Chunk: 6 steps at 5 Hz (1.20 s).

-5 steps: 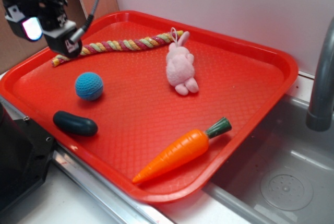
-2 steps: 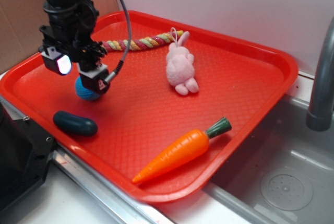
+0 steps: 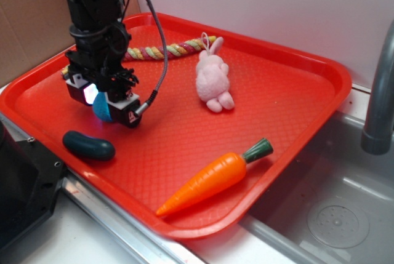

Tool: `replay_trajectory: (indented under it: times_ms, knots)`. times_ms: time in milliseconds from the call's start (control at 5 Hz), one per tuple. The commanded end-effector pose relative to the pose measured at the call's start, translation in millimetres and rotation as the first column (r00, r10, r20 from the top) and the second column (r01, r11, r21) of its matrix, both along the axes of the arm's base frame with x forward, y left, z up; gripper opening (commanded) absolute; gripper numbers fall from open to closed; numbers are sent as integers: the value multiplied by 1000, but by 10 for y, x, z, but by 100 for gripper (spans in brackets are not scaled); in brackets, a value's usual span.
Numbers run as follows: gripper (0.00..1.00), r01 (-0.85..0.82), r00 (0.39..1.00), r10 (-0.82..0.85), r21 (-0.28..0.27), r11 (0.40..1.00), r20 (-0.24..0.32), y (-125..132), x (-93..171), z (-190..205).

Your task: Grab the blue ball.

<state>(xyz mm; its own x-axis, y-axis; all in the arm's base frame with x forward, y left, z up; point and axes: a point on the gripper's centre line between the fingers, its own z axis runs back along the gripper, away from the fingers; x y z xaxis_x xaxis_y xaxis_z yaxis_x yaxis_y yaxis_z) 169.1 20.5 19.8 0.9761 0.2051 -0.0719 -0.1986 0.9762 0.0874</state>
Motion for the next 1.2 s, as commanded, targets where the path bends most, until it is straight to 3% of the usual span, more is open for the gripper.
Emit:
replay_trajectory:
  times_ms: [0,200,400,1000]
  knots:
    - [0,-15,1000,15,-7,1000,20,6,-31,77]
    - [0,-49,998,50,-25,998,42,-22,-33,288]
    - [0,-101,990,112,-114,988,89,-56,12,740]
    - [0,-69,983,88,-121,990,164,-251,-154,1629]
